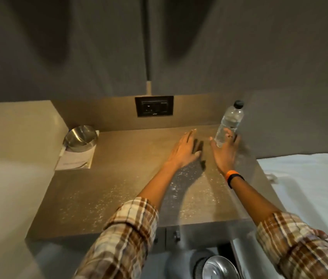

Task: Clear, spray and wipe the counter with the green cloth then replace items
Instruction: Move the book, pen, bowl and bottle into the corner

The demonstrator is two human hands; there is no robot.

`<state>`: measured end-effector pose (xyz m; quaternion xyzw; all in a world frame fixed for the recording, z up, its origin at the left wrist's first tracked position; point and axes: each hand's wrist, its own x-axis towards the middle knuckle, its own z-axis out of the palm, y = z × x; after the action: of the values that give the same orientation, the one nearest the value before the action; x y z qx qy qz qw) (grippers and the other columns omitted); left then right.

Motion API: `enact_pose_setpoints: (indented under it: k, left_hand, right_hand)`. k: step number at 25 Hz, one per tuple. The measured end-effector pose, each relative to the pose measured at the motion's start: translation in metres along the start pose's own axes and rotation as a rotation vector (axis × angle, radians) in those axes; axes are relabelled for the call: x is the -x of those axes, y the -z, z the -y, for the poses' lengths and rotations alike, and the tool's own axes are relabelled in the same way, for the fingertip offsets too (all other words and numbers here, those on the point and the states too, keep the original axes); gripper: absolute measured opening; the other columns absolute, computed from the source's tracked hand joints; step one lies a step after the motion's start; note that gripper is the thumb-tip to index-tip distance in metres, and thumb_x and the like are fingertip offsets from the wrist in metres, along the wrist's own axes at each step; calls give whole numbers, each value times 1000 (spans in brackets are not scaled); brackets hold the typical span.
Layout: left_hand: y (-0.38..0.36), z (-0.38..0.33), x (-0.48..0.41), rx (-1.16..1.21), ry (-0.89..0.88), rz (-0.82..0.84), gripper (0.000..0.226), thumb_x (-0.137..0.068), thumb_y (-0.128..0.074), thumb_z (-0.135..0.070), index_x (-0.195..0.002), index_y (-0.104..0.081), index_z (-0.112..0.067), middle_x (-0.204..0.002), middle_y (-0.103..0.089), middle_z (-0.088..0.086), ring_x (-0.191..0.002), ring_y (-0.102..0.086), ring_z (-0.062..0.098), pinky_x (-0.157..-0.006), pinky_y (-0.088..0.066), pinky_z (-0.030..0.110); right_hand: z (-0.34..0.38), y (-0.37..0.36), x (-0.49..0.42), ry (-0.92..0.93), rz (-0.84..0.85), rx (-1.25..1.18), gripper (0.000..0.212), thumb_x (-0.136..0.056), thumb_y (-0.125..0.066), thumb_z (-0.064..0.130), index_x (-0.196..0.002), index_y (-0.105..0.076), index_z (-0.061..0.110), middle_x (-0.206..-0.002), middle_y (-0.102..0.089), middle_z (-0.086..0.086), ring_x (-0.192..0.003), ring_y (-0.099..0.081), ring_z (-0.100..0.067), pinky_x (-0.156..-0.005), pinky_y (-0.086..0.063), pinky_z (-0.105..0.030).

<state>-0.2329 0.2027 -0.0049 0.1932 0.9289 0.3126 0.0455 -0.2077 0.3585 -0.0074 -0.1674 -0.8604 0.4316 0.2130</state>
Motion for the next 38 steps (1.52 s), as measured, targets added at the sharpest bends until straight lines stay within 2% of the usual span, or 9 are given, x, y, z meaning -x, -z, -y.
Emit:
enact_pose_setpoints:
  k: [3, 6, 9, 12, 14, 16, 19, 23, 38]
  left_hand:
    - [-13, -51, -38, 277, 37, 4, 85, -91, -70, -16, -156, -18, -5, -158, -35, 21, -144, -36, 32, -117, -31, 37]
    - [-27, -83, -66, 422, 63, -44, 55, -88, -66, 1, -139, -46, 2, -136, -57, 25, -129, -54, 39, -100, -43, 36]
    - [-32, -91, -65, 419, 73, -106, 46, -91, -63, 2, -135, -51, 3, -131, -61, 24, -125, -56, 39, -102, -46, 40]
    - [-19, -63, -39, 482, 23, -219, 60, -93, -61, 4, -149, -39, -4, -142, -55, 19, -125, -56, 16, -93, -45, 5]
    - [4, -30, -13, 496, 34, -311, 63, -94, -59, 7, -151, -37, -8, -140, -57, 15, -113, -57, 0, -83, -42, -4]
    - [36, 9, 19, 458, 95, -399, 65, -91, -58, 11, -149, -41, -12, -131, -65, 12, -109, -63, 7, -85, -47, 3]
    - [86, 65, 66, 396, 260, -476, 58, -90, -57, 9, -144, -49, -11, -126, -69, 13, -115, -67, 23, -99, -54, 32]
    - [142, 132, 114, 421, 467, -547, 48, -91, -63, 1, -137, -52, -5, -129, -67, 18, -120, -63, 31, -102, -50, 49]
    - [191, 199, 120, 589, 421, -577, 47, -95, -57, 4, -141, -45, -2, -139, -56, 22, -130, -54, 33, -111, -45, 48]
  right_hand:
    - [-6, 30, -48, -141, -98, -81, 44, -86, -67, 7, -127, -51, 4, -131, -51, -18, -119, -54, -33, -97, -44, -28]
    - [-4, 46, -74, -203, 118, -187, 44, -87, -66, 2, -129, -53, 6, -121, -64, -15, -112, -62, -30, -89, -48, -32]
    - [-2, 53, -71, -139, 288, -98, 43, -89, -69, 4, -130, -56, 3, -120, -68, -16, -108, -66, -29, -91, -53, -33]
    - [13, 35, -51, -76, 343, -165, 37, -89, -70, 3, -124, -61, -2, -115, -72, -20, -96, -72, -28, -73, -57, -20]
    - [35, 4, -32, -31, 388, -182, 35, -86, -74, 3, -120, -64, -1, -112, -74, -19, -99, -72, -29, -77, -56, -24]
    - [65, -37, -6, 34, 473, -221, 39, -83, -75, 1, -121, -64, 2, -117, -74, -16, -107, -71, -26, -90, -55, -31]
    - [114, -97, 35, 161, 595, -225, 49, -81, -77, -2, -127, -62, 5, -123, -72, -11, -112, -68, -19, -91, -53, -18]
    - [176, -171, 86, 236, 686, -204, 55, -85, -74, -1, -136, -57, 7, -131, -68, -13, -119, -66, -24, -106, -52, -40]
    - [237, -246, 117, 77, 616, -153, 52, -93, -63, -4, -142, -47, 1, -141, -58, -20, -133, -55, -34, -112, -46, -41]
